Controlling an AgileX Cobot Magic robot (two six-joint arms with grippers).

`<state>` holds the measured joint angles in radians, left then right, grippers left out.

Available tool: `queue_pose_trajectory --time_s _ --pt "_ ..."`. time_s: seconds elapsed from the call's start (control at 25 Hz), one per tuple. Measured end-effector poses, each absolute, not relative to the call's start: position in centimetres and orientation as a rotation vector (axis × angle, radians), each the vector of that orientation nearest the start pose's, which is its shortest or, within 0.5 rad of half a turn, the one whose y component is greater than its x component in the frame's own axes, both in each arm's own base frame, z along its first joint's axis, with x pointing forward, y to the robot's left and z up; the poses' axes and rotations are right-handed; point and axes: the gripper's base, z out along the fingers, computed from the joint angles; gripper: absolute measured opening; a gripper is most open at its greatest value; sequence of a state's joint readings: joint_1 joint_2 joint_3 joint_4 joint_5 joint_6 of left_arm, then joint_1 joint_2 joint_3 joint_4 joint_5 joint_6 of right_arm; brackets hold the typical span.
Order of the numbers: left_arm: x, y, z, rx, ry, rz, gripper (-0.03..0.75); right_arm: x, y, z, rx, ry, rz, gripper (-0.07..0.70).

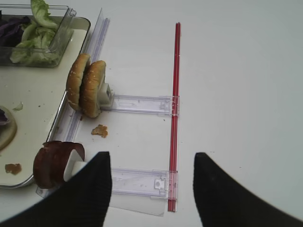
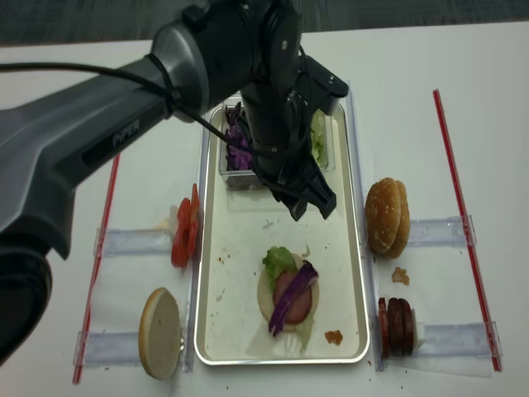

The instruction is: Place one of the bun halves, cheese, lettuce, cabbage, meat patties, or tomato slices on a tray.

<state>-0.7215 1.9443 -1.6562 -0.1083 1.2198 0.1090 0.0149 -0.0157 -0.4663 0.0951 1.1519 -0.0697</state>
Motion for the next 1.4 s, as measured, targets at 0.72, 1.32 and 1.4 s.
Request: queue_pose_trajectory --time_s 0.72,1.32,1.4 --pt "39.0 -10.1 25.4 0.465 2.957 -0.163 0.277 -0.8 0.8 26.1 -0.1 2.148 0.084 0.412" --pt "40.2 0.3 25.4 0.046 2.988 -0.122 0.277 -0.8 0.8 26.1 -0.1 2.148 0.084 0.412" --pt "40.2 0.3 25.4 0.047 2.988 -0.122 0.277 -0.8 0.8 26.1 -0.1 2.148 0.084 0.412"
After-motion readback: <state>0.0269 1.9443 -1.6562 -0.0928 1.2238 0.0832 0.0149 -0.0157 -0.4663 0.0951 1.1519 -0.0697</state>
